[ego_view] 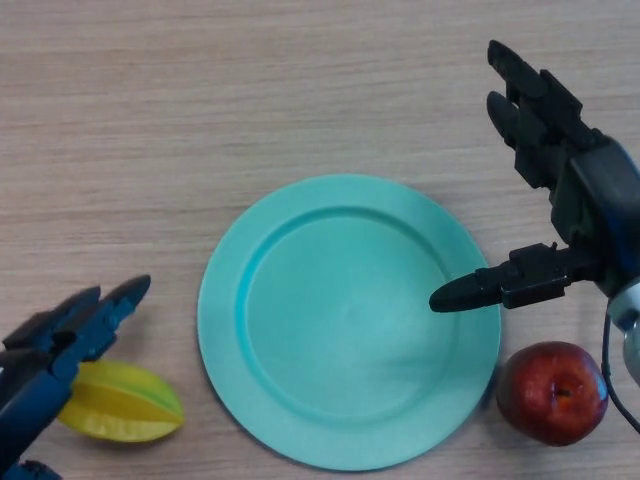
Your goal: Pick up the yellow starfruit and place it on the plate
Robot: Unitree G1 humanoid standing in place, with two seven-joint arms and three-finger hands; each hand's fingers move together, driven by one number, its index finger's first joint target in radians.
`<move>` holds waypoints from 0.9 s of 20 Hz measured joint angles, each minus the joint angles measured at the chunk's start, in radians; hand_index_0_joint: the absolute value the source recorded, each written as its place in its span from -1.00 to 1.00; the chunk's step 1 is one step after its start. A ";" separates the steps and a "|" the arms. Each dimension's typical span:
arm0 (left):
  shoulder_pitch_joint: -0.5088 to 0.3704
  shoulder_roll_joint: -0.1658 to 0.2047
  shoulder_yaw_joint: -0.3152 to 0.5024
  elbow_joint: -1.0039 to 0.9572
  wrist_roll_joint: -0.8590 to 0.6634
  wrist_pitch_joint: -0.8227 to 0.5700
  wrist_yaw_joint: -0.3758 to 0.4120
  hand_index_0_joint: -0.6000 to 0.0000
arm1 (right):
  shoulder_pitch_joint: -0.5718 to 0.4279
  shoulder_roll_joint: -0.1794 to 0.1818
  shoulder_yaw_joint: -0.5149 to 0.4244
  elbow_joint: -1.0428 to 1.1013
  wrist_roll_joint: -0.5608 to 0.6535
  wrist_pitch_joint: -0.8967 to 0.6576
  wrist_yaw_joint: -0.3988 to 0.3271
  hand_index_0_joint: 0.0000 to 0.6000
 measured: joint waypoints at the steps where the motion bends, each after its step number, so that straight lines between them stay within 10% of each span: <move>1: -0.013 0.009 -0.027 0.031 0.005 0.000 0.042 1.00 | 0.000 0.000 0.000 -0.001 0.004 0.000 -0.001 -1.00; 5: -0.026 0.031 -0.114 0.092 0.147 -0.008 0.152 0.83 | 0.002 0.000 0.001 -0.011 0.017 0.002 -0.001 -1.00; 10: -0.013 0.034 -0.113 0.096 0.147 -0.008 0.195 -1.00 | 0.004 0.000 0.001 -0.011 0.017 0.002 -0.001 -1.00; 18: -0.045 0.069 -0.097 0.102 0.143 -0.097 0.191 -1.00 | 0.017 0.000 0.000 -0.020 0.019 0.023 -0.004 -1.00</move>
